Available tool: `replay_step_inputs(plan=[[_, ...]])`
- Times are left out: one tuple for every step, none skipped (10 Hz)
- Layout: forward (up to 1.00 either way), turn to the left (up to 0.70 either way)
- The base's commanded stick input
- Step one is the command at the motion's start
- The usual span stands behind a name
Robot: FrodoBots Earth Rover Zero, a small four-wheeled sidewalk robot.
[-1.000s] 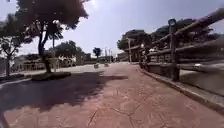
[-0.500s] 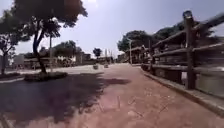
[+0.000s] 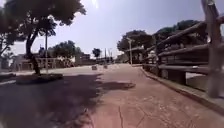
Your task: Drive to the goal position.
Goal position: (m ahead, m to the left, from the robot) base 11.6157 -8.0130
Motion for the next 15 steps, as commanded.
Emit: replay_step_inputs(plan=[[1.00,0.01],[1.00,0.01],[1.00,0.01],[1.00,0.01],[1.00,-0.05],[1.00,-0.05],[1.00,-0.05],[1.00,-0.05],[1.00,-0.05],[1.00,-0.02],[1.00,0.01],[1.00,0.01],[1.00,0.01],[1.00,0.01],[1.00,0.01]])
